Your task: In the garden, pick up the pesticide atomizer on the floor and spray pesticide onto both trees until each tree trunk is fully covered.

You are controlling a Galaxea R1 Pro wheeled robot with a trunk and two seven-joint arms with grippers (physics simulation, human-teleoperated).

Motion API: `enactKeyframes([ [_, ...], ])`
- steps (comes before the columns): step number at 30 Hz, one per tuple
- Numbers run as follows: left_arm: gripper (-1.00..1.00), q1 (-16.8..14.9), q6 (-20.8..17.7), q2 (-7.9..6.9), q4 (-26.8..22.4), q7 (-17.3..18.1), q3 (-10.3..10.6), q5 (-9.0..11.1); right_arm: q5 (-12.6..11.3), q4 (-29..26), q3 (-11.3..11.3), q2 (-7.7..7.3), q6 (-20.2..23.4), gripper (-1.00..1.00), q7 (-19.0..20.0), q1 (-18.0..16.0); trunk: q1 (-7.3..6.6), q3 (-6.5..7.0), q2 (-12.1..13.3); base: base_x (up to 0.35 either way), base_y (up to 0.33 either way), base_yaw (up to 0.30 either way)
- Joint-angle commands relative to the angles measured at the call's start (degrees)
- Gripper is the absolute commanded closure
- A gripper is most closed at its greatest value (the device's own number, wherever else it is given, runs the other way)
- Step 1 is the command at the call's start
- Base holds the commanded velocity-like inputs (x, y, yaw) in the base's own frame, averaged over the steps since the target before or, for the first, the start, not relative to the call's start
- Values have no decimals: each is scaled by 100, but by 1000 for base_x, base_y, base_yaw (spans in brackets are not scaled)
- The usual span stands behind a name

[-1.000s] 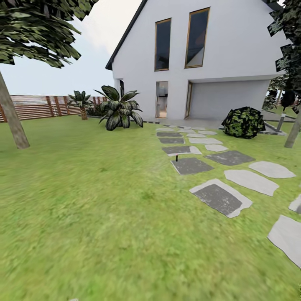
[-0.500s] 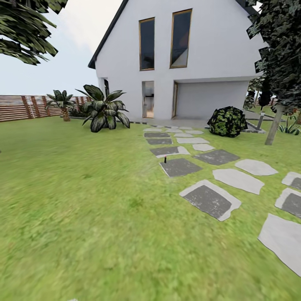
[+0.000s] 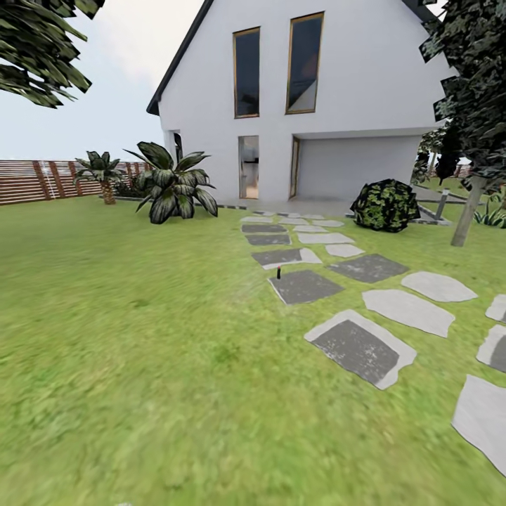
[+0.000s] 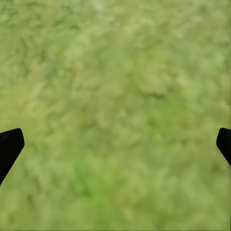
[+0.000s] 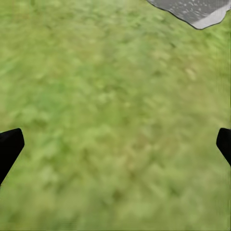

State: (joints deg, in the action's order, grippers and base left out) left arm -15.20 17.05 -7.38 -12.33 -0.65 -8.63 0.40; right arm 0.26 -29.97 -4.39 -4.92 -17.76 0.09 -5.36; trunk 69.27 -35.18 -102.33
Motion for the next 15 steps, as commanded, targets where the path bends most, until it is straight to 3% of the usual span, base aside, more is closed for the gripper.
enactKeyframes([
  [1, -100, 0, 0, 0, -2, -2, -2, 2, 0, 0, 0, 0, 0, -100, 0, 0, 0, 0, 0, 344, 0, 0],
  [15, -100, 0, -9, -3, -12, 3, -7, 4, -4, 8, 0, 0, -3, -100, 0, 0, 0, 0, 0, 342, -53, 0],
])
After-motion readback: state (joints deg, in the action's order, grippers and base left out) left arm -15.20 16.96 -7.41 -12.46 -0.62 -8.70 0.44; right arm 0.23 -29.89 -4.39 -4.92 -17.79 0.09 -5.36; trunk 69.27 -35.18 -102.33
